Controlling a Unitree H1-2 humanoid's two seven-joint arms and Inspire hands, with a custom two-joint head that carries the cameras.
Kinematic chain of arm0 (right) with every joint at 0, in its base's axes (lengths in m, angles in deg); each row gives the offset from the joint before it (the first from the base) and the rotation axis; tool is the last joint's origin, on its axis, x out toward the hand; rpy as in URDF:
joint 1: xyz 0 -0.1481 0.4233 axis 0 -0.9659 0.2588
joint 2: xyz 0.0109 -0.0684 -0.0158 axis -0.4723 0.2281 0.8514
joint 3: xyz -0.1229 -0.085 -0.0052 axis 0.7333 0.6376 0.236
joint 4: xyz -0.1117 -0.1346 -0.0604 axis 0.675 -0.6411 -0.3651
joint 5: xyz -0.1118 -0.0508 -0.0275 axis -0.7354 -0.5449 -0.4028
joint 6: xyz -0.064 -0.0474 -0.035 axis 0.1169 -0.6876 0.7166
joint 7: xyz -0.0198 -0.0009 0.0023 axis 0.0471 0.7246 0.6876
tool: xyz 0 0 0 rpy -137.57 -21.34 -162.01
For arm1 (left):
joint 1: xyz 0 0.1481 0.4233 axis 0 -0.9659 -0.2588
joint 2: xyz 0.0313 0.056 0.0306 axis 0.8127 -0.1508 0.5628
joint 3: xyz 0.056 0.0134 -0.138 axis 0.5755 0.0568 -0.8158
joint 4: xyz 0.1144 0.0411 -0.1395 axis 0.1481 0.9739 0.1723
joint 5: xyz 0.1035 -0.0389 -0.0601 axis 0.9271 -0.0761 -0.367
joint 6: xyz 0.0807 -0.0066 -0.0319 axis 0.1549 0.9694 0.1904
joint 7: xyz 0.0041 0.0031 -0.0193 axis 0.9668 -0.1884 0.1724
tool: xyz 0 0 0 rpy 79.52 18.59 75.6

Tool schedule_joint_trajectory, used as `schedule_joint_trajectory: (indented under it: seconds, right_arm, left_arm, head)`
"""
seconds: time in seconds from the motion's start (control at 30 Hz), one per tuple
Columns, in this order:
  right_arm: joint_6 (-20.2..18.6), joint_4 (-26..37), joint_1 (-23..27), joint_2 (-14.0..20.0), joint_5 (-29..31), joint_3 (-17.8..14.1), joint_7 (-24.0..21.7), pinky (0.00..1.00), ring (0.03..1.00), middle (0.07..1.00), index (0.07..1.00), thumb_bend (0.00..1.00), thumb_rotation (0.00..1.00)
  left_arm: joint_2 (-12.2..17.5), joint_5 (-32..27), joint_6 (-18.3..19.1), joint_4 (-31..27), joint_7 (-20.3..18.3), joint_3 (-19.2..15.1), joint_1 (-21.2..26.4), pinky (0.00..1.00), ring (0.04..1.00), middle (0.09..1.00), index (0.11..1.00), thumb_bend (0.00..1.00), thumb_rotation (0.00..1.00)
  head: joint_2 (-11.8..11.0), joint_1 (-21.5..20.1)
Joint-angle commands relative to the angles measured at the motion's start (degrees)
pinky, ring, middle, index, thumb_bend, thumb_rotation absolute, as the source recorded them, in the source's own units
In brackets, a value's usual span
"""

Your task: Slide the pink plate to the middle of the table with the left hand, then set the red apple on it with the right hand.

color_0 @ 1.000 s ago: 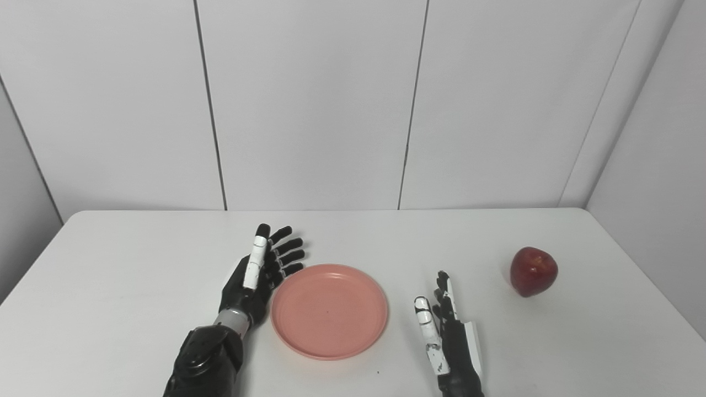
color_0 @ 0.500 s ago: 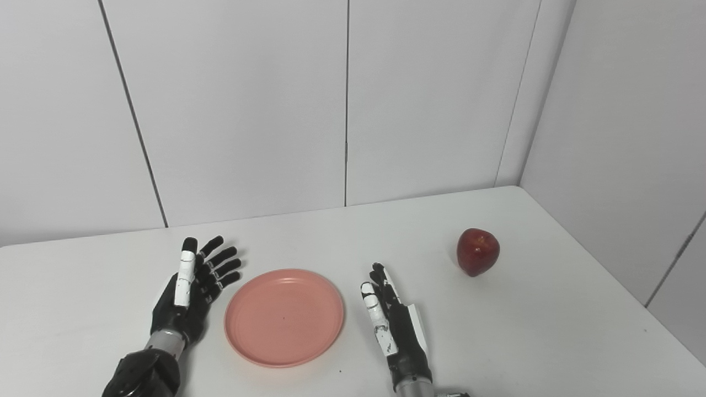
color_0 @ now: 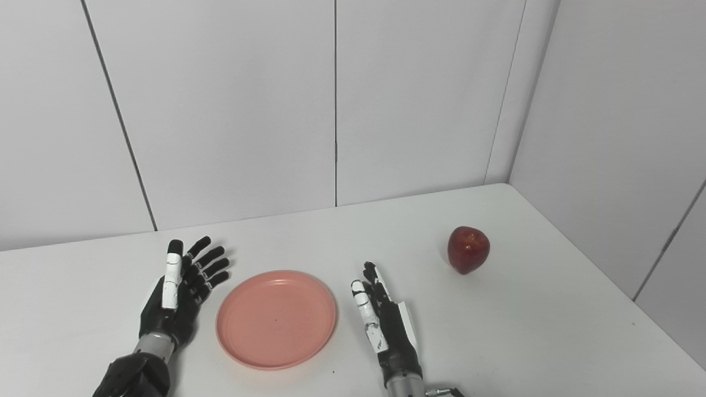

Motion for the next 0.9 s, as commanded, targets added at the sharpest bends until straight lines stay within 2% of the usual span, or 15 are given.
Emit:
schedule_joint_trajectory:
  seconds: [0.0,0.43,0.67,0.87]
  right_arm:
    - [1.0,0.4,1.9,-1.0,0.0,0.2,0.0,0.92,0.931,0.957,0.954,0.80,1.00]
    - [1.7,-1.7,2.8,-1.3,-0.5,0.1,1.2,0.92,0.940,0.962,0.965,0.78,1.00]
    - [2.1,-3.8,3.7,-1.9,-1.3,0.4,2.6,0.91,0.934,0.954,0.961,0.77,1.00]
    - [2.0,-4.5,4.1,-2.1,-2.1,0.9,3.0,0.91,0.929,0.949,0.964,0.74,1.00]
  left_arm:
    - [0.9,-0.3,0.7,1.5,-0.1,-0.3,0.7,0.81,0.805,0.818,0.841,0.91,0.88]
    - [1.8,-0.1,-2.1,4.9,-1.2,-0.4,1.5,0.82,0.808,0.811,0.836,0.91,0.89]
    - [2.7,-1.0,-3.9,7.8,-3.1,-1.0,2.3,0.86,0.833,0.828,0.858,0.89,0.90]
    - [3.3,-1.4,-5.2,9.9,-4.0,-1.1,3.0,0.84,0.826,0.830,0.860,0.91,0.88]
  head:
    - [-0.1,-0.6]
    - [-1.5,-4.1]
    - [-2.2,-6.6]
    - [-2.6,-7.7]
